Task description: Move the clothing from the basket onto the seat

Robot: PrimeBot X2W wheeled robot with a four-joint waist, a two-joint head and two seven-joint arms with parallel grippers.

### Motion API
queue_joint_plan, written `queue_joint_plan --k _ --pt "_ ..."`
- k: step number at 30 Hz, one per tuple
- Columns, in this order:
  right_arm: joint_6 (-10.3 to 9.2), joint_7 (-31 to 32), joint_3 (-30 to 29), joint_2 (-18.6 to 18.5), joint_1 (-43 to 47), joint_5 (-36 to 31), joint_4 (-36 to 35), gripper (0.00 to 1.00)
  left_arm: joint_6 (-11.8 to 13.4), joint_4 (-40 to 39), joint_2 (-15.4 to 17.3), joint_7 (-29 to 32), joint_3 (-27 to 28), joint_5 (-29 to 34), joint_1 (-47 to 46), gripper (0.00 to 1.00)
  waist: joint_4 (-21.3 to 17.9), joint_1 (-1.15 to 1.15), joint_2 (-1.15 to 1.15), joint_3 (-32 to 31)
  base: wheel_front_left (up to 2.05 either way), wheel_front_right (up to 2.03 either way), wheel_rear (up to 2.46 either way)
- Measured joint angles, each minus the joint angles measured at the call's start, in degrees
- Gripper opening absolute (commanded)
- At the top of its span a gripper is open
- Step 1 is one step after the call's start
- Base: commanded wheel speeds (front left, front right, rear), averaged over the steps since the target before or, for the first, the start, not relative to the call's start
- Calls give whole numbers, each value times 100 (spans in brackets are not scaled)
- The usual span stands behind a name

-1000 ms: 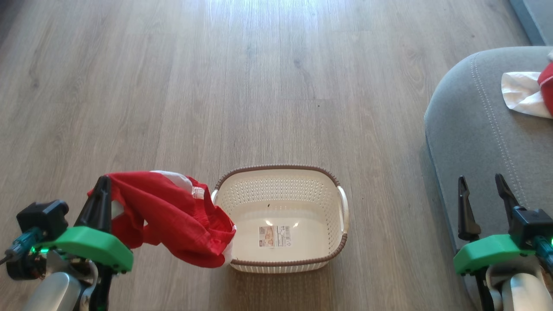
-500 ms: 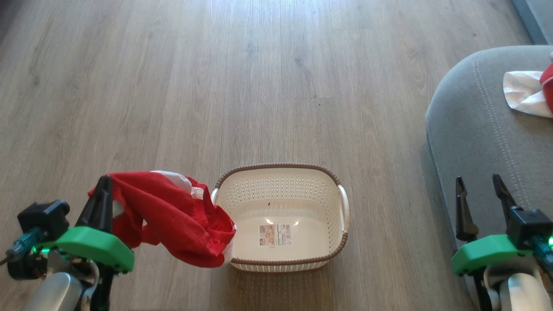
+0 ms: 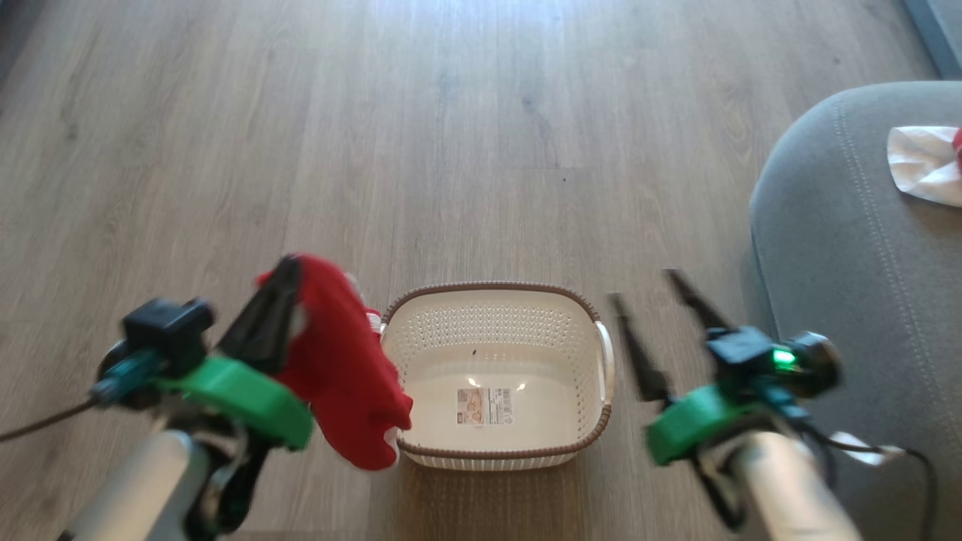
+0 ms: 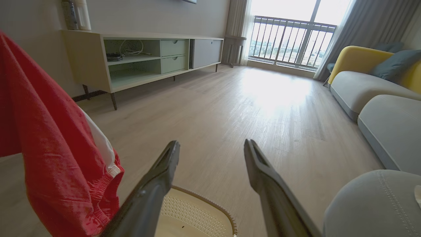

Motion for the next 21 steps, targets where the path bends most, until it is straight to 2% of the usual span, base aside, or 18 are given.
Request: queue_joint_plan --k 7,13,16,21 --pt "0 0 1483 -25 -571 543 357 100 -236 -240 -339 279 -555 204 -637 0 141 0 0 3 0 0 0" --pt "0 1 2449 -57 -1191 989 563 100 -428 -138 -654 392 -948 298 -927 0 200 1 0 -41 0 0 0" --pt "0 8 2761 -60 -1350 1159 695 100 -519 -57 -790 425 -1152 350 -1017 0 238 1 0 -54 0 0 0" --pt "0 9 2892 -73 -1500 1290 1018 100 -644 -66 -1001 467 -1425 361 -1107 0 302 1 0 -82 0 0 0"
